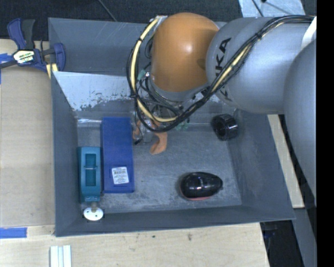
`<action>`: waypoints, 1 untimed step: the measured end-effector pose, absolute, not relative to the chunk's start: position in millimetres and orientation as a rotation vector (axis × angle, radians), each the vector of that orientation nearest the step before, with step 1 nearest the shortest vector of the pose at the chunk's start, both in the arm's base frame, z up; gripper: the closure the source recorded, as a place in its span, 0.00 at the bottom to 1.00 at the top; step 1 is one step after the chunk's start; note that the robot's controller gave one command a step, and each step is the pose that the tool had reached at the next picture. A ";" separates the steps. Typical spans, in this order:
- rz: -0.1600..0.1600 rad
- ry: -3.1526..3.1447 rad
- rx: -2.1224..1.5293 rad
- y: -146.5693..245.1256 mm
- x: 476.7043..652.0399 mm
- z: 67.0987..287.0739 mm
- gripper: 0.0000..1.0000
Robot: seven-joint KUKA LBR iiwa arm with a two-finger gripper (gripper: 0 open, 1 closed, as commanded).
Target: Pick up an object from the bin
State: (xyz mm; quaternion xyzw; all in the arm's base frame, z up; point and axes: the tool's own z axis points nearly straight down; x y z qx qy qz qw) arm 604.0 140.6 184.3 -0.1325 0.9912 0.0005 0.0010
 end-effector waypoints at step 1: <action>0.001 3.112 -0.416 140.6 604.0 184.3 1.00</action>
Offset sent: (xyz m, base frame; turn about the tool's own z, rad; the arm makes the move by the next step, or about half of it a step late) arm 0.0000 0.0000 0.0000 0.0000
